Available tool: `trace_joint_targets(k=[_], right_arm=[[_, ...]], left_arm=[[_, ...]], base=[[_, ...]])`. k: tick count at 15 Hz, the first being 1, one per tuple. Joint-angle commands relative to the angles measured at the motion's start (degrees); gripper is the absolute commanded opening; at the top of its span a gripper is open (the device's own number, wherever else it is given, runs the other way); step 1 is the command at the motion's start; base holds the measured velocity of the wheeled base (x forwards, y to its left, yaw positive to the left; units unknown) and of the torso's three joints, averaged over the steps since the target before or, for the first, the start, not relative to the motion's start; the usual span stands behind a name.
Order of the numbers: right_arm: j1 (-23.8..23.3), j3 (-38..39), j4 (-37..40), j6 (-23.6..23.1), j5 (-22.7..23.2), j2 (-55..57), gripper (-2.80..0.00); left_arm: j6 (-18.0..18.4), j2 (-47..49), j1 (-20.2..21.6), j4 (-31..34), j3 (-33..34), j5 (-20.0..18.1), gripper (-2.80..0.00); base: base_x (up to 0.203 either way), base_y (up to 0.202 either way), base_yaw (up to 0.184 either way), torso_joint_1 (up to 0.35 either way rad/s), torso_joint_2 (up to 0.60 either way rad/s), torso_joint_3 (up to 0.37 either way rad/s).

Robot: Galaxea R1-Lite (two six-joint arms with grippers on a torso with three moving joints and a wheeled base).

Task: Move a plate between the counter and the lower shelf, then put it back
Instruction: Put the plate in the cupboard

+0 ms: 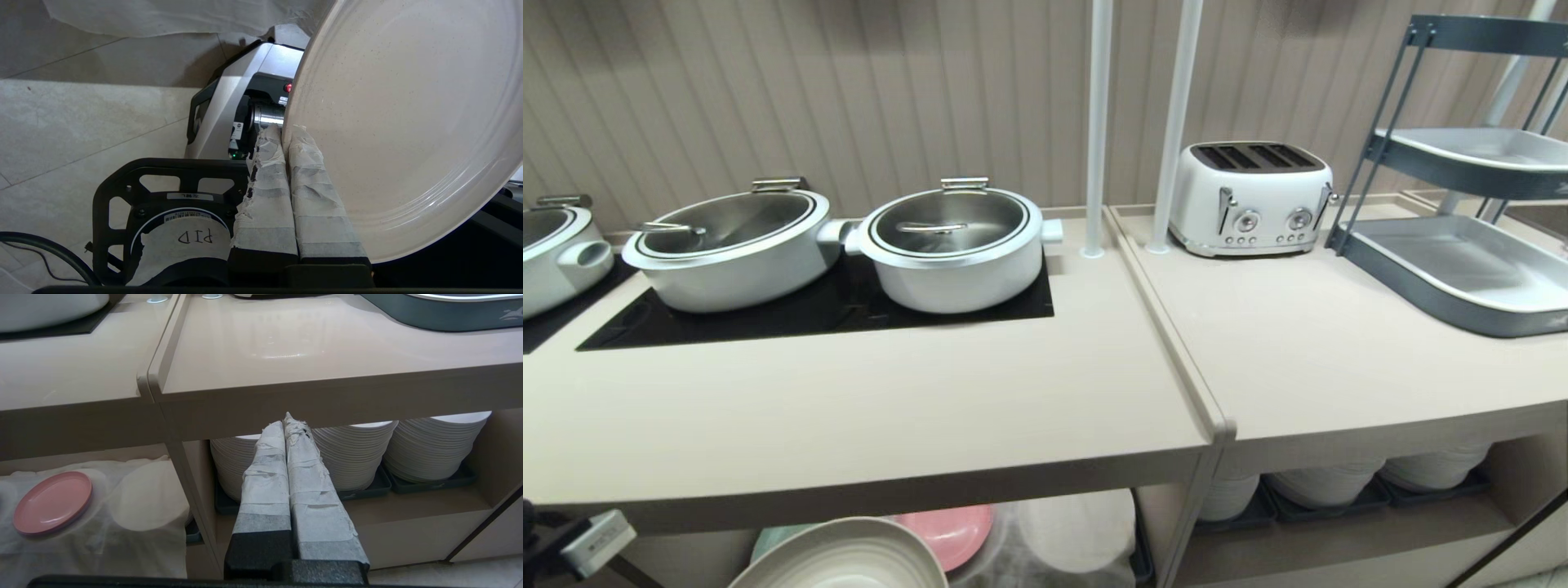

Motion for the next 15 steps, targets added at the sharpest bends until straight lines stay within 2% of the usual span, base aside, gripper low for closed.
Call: trace_joint_targets(k=[1, 15], right_arm=[[0.01, 0.0, -0.04, 0.03, -0.02, 0.0, -2.8], [0.01, 0.0, -0.04, 0.38, -0.02, 0.0, -2.8]], left_arm=[[-0.1, 0.17, 0.01, 0.15, 0.02, -0.1, -2.8], [-0.27, 0.08, 0.1, 0.24, 0.54, -0.19, -2.8]], base=[[0.0, 0.0, 0.0, -0.138, 0.3, 0.166], [0.0, 0.0, 0.0, -0.162, 0.35, 0.186]])
